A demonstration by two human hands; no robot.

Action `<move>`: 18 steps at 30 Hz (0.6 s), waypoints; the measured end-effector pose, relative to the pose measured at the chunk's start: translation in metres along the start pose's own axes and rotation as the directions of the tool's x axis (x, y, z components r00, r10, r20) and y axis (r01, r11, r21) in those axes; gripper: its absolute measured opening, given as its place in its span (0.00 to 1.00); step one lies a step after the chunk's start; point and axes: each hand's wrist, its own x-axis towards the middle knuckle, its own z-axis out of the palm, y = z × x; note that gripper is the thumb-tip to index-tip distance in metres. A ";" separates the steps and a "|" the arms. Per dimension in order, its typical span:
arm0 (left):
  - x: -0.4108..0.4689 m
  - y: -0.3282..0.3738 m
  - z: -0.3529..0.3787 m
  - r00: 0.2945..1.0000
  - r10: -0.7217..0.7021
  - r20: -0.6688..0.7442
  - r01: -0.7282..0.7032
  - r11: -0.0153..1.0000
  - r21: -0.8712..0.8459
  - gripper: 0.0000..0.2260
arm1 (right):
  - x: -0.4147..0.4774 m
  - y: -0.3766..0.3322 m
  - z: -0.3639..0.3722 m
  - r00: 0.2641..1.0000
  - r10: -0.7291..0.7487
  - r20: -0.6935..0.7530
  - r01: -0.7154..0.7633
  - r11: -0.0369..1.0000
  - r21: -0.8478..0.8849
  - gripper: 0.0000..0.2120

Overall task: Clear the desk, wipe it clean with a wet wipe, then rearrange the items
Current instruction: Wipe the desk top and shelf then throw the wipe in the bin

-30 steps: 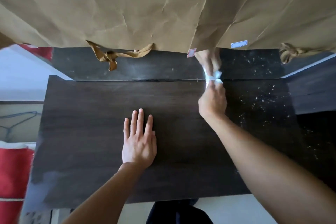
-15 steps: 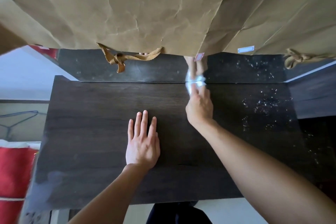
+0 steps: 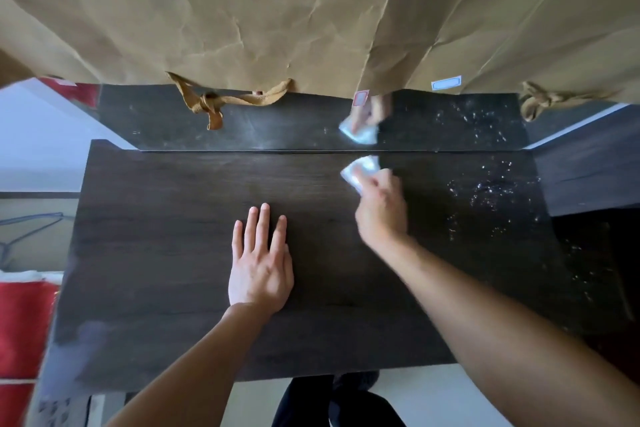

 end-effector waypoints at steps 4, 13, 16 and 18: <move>0.000 0.000 0.000 1.000 -0.002 -0.008 0.002 1.000 -0.007 0.22 | -0.112 -0.003 0.004 0.925 -0.349 0.148 0.342 0.937 0.076 0.24; -0.003 0.013 0.000 0.995 -0.097 -0.001 0.097 0.995 0.018 0.24 | -0.148 0.065 -0.045 0.986 -0.067 0.153 0.078 0.995 -0.069 0.31; -0.009 0.033 0.001 0.986 -0.166 0.032 0.165 0.986 0.031 0.23 | -0.193 0.044 -0.035 0.955 -0.224 0.192 0.215 0.974 0.066 0.24; -0.021 0.047 0.002 0.985 -0.161 0.063 0.159 0.987 0.037 0.23 | -0.221 0.059 -0.040 0.939 -0.286 0.193 0.265 0.956 0.127 0.24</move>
